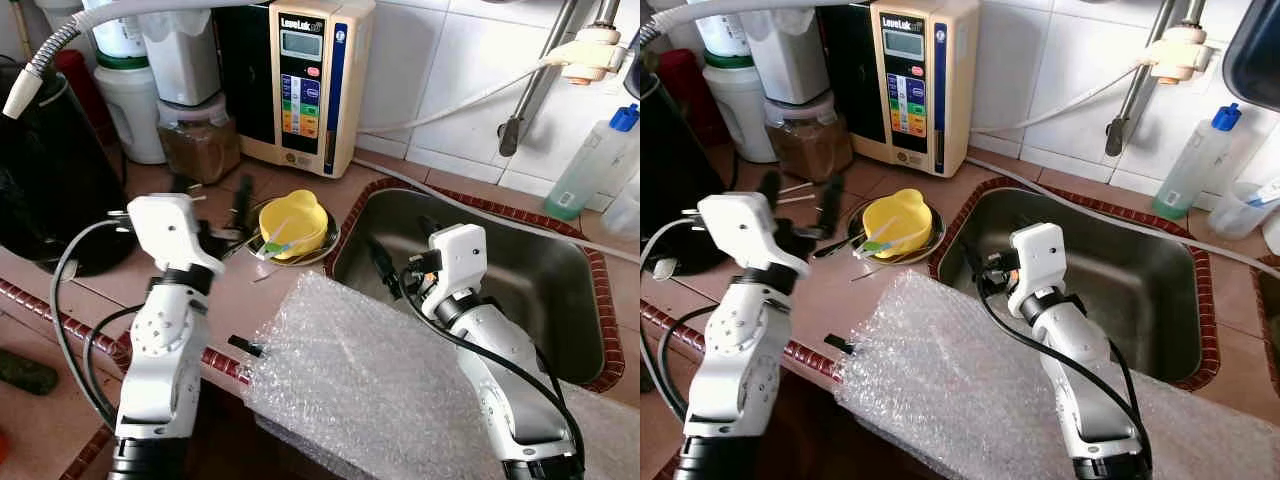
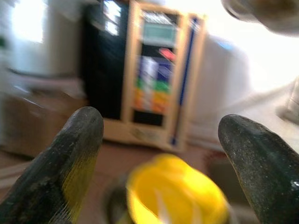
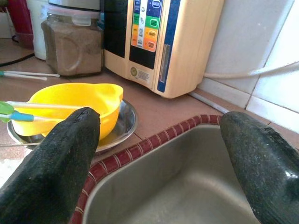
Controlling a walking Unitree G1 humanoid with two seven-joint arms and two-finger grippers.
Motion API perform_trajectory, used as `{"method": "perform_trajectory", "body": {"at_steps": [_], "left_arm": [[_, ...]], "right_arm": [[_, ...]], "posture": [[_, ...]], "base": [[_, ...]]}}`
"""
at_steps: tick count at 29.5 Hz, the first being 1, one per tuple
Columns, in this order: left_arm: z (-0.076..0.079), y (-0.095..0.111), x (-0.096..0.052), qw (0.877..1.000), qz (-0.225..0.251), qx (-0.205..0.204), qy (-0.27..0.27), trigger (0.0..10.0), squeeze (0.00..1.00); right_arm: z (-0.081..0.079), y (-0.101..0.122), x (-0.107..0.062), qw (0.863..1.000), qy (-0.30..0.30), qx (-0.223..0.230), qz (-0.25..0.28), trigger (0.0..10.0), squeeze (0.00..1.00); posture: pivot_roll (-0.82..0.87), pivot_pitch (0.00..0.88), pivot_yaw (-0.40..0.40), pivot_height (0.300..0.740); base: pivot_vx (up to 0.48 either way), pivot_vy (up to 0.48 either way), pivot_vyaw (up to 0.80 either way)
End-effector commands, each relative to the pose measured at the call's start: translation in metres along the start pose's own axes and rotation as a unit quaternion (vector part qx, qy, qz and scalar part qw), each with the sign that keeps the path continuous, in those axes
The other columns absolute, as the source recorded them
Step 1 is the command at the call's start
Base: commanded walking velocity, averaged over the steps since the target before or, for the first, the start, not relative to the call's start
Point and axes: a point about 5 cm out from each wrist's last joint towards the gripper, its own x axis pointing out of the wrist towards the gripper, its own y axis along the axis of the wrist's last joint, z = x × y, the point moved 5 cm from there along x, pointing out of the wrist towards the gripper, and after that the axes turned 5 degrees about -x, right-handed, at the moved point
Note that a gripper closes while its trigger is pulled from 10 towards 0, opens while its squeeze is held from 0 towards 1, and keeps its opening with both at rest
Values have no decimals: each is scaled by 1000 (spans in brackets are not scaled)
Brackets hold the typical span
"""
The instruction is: Kitchen organization
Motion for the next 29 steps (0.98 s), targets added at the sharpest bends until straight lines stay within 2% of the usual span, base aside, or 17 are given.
{"method": "perform_trajectory", "body": {"at_steps": [1,4,6,8,14,18,19,29], "left_arm": [[4,-2,-1,1000,-4,3,-16,10000,1000],[6,-9,-6,1000,-14,2,-25,10000,1000],[7,-23,-13,998,-38,11,-39,10000,1000],[2,-36,-20,998,-59,14,-35,10000,1000],[-7,-50,-23,996,-84,23,-19,10000,1000],[-4,-57,-23,995,-94,20,-28,10000,1000],[-2,-58,-22,995,-94,22,-34,10000,0],[7,-59,-13,995,-85,21,-52,10000,0]], "right_arm": [[-2,2,-1,1000,2,-4,3,10000,0],[-2,1,-1,1000,3,-4,2,10000,0],[-2,0,-1,1000,3,-3,1,10000,0],[-4,0,-1,1000,4,-4,0,10000,0],[-8,-1,-2,1000,20,0,-4,10000,0],[-10,-3,-3,999,30,0,-10,10000,0],[-10,-4,-4,999,30,-1,-11,10000,0],[-13,-5,-6,999,35,0,-16,10000,0]], "posture": [[32,0,-21,740],[35,0,-20,740],[35,0,-20,740],[33,0,-20,740],[29,0,-21,740],[24,0,-20,740],[21,0,-20,740],[10,0,-17,740]], "base": [[0,0,0],[0,0,0],[0,0,0],[0,0,0],[0,0,0],[0,0,0],[0,0,0],[0,0,0]]}}
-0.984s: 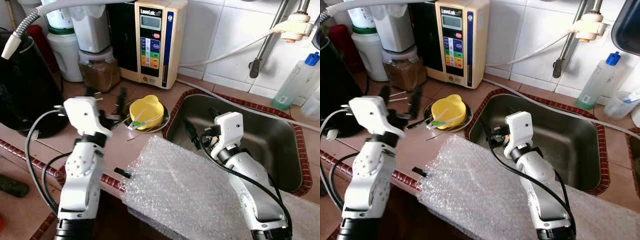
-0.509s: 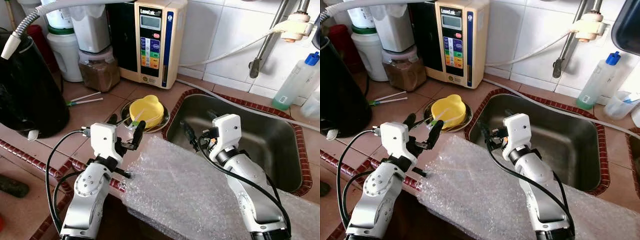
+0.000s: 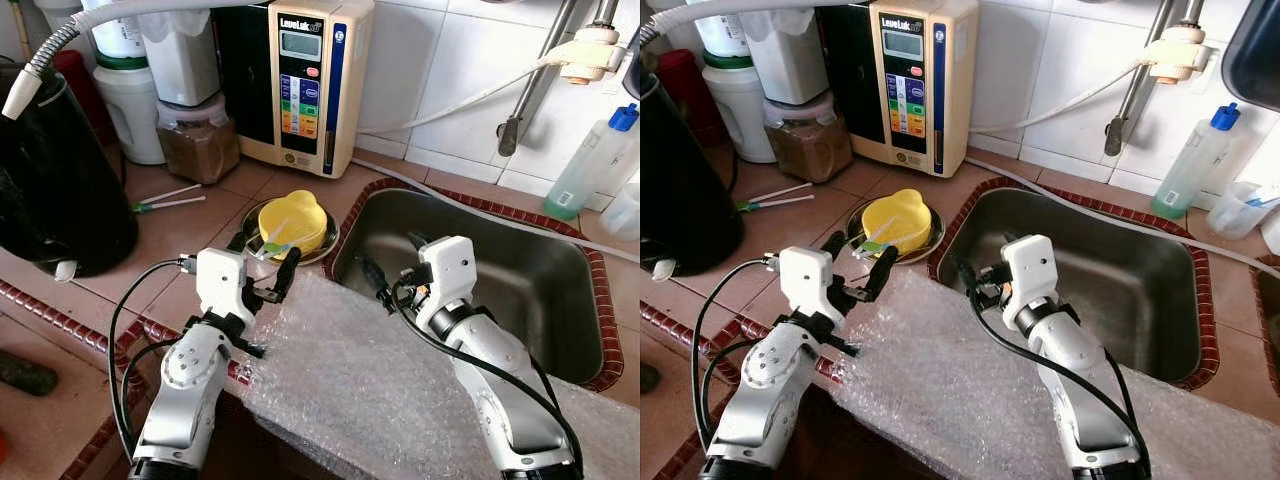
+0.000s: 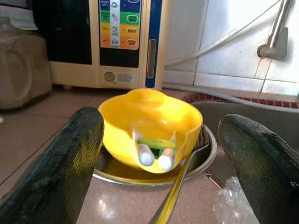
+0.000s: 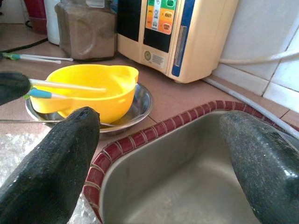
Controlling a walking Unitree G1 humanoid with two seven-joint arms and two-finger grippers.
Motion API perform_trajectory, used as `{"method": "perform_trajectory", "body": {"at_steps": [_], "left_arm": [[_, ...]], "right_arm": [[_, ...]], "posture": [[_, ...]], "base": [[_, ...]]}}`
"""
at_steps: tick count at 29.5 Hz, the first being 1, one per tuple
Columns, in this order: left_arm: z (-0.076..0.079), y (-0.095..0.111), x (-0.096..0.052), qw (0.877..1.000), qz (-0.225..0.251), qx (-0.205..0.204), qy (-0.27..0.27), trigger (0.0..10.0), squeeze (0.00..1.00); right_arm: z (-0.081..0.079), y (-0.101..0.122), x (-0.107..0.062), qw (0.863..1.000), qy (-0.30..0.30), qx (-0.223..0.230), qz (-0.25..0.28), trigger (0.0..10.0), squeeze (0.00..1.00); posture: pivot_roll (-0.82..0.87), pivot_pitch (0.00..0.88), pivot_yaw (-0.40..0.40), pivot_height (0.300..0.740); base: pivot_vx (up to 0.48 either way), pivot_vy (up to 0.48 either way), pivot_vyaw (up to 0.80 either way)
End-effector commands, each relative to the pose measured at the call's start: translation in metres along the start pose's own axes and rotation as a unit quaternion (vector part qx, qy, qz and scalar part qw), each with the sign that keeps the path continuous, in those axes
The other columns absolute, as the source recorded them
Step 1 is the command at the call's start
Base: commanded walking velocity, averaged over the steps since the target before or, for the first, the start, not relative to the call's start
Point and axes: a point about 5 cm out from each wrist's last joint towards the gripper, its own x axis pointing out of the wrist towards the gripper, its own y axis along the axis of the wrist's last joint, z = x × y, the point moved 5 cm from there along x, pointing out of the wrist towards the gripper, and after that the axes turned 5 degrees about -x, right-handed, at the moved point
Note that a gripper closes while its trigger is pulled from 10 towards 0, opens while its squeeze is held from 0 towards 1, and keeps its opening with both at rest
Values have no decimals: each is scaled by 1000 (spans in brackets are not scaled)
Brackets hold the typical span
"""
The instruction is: Kitchen organization
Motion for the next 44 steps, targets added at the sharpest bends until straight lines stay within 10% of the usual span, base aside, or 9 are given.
{"method": "perform_trajectory", "body": {"at_steps": [1,5,6,9,44], "left_arm": [[3,-1,4,1000,-1,8,-9,10000,0],[-4,-3,13,1000,2,5,6,9804,0],[-7,-5,14,1000,1,0,14,2431,0],[-9,-7,16,1000,2,-6,19,0,0],[-9,-9,27,999,24,-2,24,0,0]], "right_arm": [[-2,5,-2,1000,5,-4,6,10000,0],[-6,6,-2,1000,9,-2,6,10000,0],[-7,6,-3,1000,11,-3,7,10000,0],[-6,6,-4,1000,11,-3,7,10000,0],[-7,-1,-9,999,31,5,-15,10000,0]], "posture": [[9,0,-17,740],[0,0,-16,740],[-4,0,-16,740],[-5,0,-16,740],[-14,0,-24,740]], "base": [[0,0,0],[0,0,0],[0,0,0],[0,0,0],[0,0,0]]}}
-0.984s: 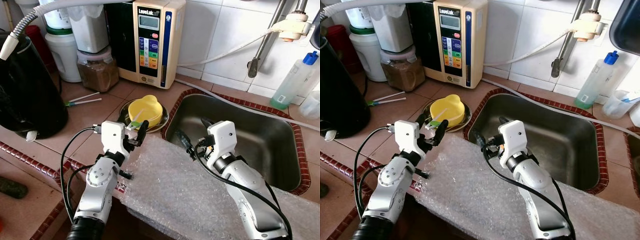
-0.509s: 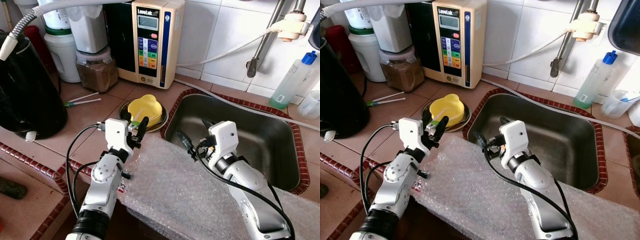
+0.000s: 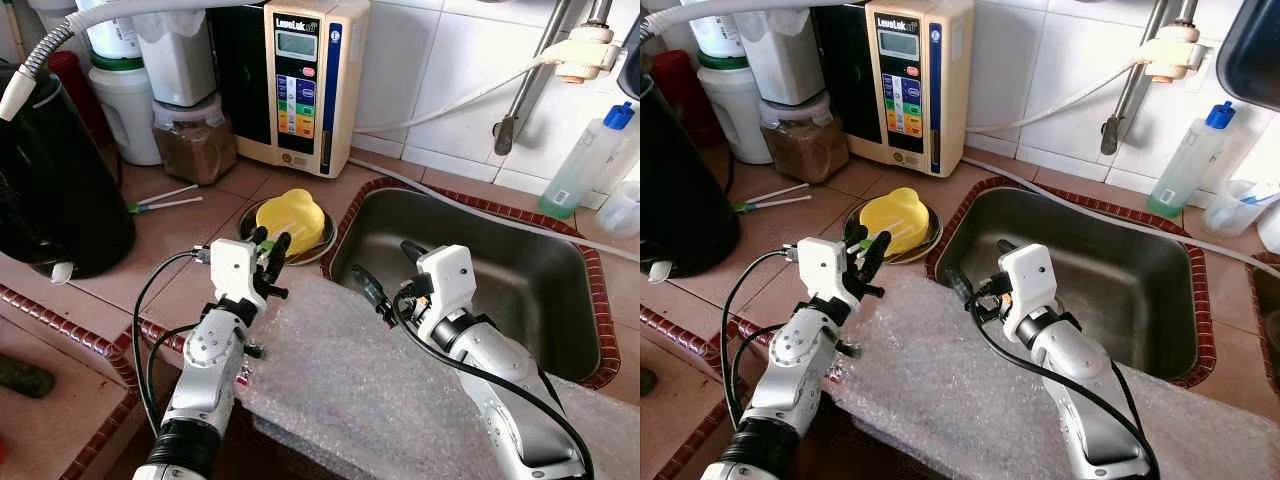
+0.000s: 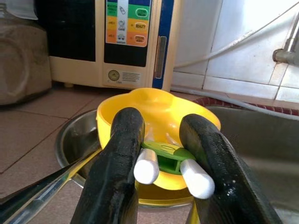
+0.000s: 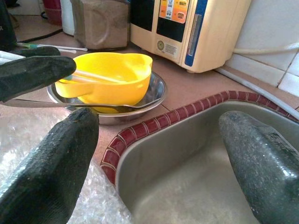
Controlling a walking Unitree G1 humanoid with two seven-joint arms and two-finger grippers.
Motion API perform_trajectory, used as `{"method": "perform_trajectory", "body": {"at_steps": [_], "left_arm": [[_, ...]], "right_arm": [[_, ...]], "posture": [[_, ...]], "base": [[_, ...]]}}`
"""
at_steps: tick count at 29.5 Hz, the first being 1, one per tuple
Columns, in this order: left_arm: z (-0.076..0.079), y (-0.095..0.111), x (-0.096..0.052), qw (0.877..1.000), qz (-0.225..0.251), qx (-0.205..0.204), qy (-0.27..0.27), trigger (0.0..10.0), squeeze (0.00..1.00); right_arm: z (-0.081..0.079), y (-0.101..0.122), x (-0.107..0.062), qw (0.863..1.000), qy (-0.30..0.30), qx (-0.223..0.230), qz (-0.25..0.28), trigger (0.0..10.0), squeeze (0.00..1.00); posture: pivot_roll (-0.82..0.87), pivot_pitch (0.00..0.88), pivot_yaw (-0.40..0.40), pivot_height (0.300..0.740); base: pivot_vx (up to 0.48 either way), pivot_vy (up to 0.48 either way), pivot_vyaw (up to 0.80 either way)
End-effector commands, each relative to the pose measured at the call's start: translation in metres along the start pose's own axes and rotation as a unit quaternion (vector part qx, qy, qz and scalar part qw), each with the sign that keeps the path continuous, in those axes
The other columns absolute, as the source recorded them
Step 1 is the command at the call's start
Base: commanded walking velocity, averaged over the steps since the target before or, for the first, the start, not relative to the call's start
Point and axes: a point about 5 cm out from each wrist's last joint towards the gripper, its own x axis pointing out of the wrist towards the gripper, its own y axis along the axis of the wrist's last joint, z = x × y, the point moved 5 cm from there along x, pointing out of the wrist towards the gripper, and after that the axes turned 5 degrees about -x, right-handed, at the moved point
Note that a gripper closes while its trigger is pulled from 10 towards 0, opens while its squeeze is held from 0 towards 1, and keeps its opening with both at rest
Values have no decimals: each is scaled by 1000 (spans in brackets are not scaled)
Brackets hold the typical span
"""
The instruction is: Kitchen organization
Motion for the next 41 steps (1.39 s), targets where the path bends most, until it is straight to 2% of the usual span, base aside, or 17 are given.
{"method": "perform_trajectory", "body": {"at_steps": [1,11,16,21,23,24,27,28,29,30,31,32,33,34,36,39,41], "left_arm": [[-1,6,3,1000,11,9,0,0,0],[0,16,3,1000,27,10,1,0,0],[0,28,3,999,49,16,4,0,0],[9,49,6,997,81,9,-16,0,0],[9,64,8,994,105,12,-15,0,0],[9,77,11,992,126,11,-14,0,0],[11,89,14,990,140,1,-20,0,0],[15,94,16,989,144,-19,-28,0,0],[15,94,16,989,144,-19,-28,0,0],[24,102,20,986,143,-72,-56,0,0],[30,106,22,981,141,-106,-77,0,0],[31,106,23,978,137,-133,-80,0,0],[32,103,25,963,120,-226,-86,0,0],[29,104,26,961,122,-235,-82,0,0],[24,104,27,967,128,-209,-68,0,0],[28,105,27,958,125,-243,-83,0,0],[43,103,26,957,106,-239,-122,0,0]], "right_arm": [[1,2,-1,1000,-2,-1,2,10000,0],[1,2,0,1000,-3,-1,2,10000,0],[1,3,2,1000,-4,-1,4,10000,0],[4,4,3,1000,-10,-5,7,10000,0],[6,5,3,1000,-15,-6,9,10000,0],[9,7,4,1000,-21,-9,12,10000,0],[10,8,5,999,-27,-9,15,10000,0],[13,8,6,999,-36,-1,16,10000,0],[13,8,6,999,-36,-1,16,10000,0],[19,9,7,998,-52,25,18,10000,0],[23,9,8,996,-67,52,20,10000,0],[25,9,9,996,-71,60,18,10000,0],[28,12,9,994,-81,69,21,10000,0],[30,15,9,993,-89,77,26,10000,0],[32,19,9,990,-99,92,36,10000,0],[30,20,8,993,-95,54,38,10000,0],[29,22,7,995,-89,22,41,10000,0]], "posture": [[-14,0,-24,740],[-4,0,-28,740],[-2,0,-28,740],[0,0,-32,740],[1,0,-33,740],[1,0,-34,740],[1,0,-34,740],[3,0,-33,740],[3,0,-33,740],[3,0,-34,740],[3,0,-34,740],[7,0,-35,740],[11,0,-36,740],[6,0,-34,740],[3,0,-32,740],[-5,0,-25,740],[-5,0,-24,740]], "base": [[0,0,0],[0,0,0],[0,0,0],[0,0,0],[0,0,0],[0,0,0],[0,0,0],[0,0,0],[0,0,0],[0,0,0],[0,0,0],[0,0,0],[0,0,0],[0,0,0],[0,0,0],[0,0,0],[0,0,0]]}}
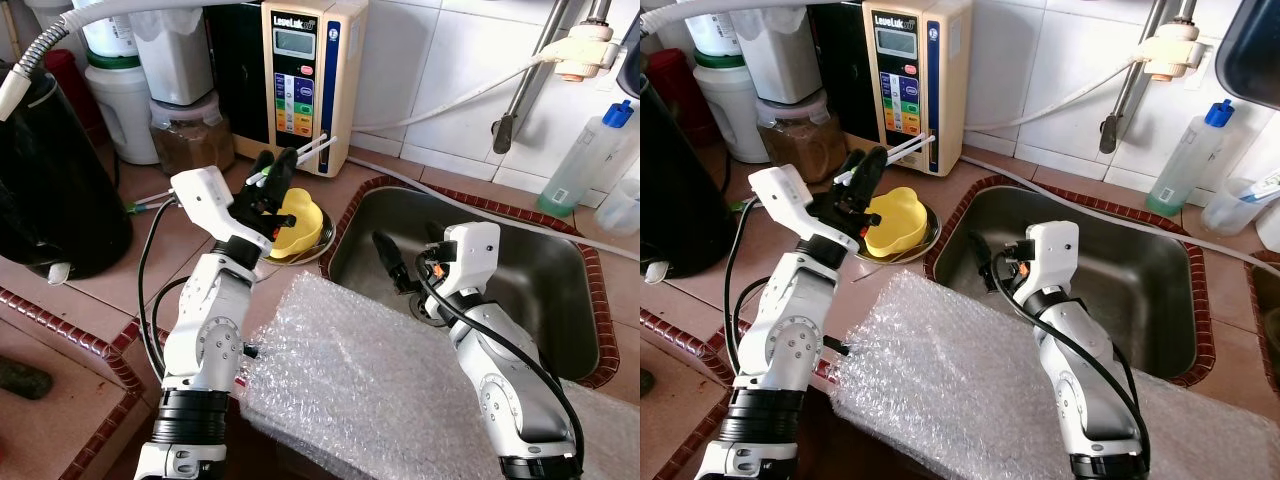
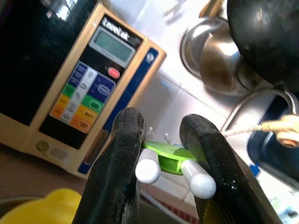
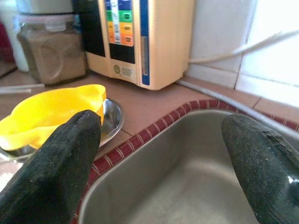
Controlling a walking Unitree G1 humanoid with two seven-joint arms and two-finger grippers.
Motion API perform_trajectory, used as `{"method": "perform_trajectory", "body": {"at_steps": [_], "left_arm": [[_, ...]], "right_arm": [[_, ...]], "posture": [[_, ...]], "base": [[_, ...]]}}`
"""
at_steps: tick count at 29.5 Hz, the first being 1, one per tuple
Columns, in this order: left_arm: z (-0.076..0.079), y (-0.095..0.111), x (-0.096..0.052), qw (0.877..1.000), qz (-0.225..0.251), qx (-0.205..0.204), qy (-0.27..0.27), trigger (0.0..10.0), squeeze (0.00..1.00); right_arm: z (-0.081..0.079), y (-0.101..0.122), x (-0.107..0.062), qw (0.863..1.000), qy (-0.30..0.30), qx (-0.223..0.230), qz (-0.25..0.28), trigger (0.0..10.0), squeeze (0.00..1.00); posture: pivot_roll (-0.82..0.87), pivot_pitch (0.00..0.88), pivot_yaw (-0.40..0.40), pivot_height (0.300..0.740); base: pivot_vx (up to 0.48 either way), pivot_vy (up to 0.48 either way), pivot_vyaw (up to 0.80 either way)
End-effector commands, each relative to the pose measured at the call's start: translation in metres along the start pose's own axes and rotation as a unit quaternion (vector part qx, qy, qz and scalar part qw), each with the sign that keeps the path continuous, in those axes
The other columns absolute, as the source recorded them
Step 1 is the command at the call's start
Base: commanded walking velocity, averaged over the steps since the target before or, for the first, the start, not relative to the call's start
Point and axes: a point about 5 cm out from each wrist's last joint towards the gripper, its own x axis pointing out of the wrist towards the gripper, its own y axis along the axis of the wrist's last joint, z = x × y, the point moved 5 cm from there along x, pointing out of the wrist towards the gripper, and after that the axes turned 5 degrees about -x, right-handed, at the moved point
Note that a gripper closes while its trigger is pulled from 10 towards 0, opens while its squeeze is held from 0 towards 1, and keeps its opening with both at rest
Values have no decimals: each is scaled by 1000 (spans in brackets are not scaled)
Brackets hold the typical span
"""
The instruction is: Kitchen organization
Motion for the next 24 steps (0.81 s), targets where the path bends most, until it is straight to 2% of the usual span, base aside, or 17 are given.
{"method": "perform_trajectory", "body": {"at_steps": [1,3,6,7,9,11,15,18,24], "left_arm": [[20,-7,4,999,-22,-2,-46,0,0],[28,-16,3,997,-49,-8,-66,0,0],[37,-27,4,994,-74,-17,-81,0,0],[46,-36,4,991,-93,-9,-101,0,0],[54,-45,2,986,-114,12,-124,0,0],[59,-53,1,981,-131,31,-139,0,0],[63,-57,0,979,-139,30,-147,0,0],[65,-59,-2,976,-149,32,-154,0,0],[67,-62,-3,975,-155,35,-156,0,0]], "right_arm": [[1,8,-2,999,5,-35,16,10000,0],[6,12,1,995,9,-98,22,10000,0],[20,19,6,992,-18,-123,32,10000,0],[23,26,9,982,-19,-182,44,10000,0],[19,30,11,963,5,-264,55,10000,0],[24,33,11,949,9,-311,61,10000,0],[32,37,11,935,4,-348,68,10000,0],[38,40,13,933,-6,-353,73,10000,0],[33,36,13,929,2,-361,80,9922,0]], "posture": [[-5,0,-24,740],[-8,0,-21,740],[-3,0,-22,740],[-2,0,-23,740],[-4,0,-22,740],[-4,0,-21,740],[-6,0,-20,740],[-7,0,-20,740],[-4,0,-19,740]], "base": [[0,0,0],[0,0,0],[0,0,0],[0,0,0],[0,0,0],[0,0,0],[0,0,0],[0,0,0],[0,0,0]]}}
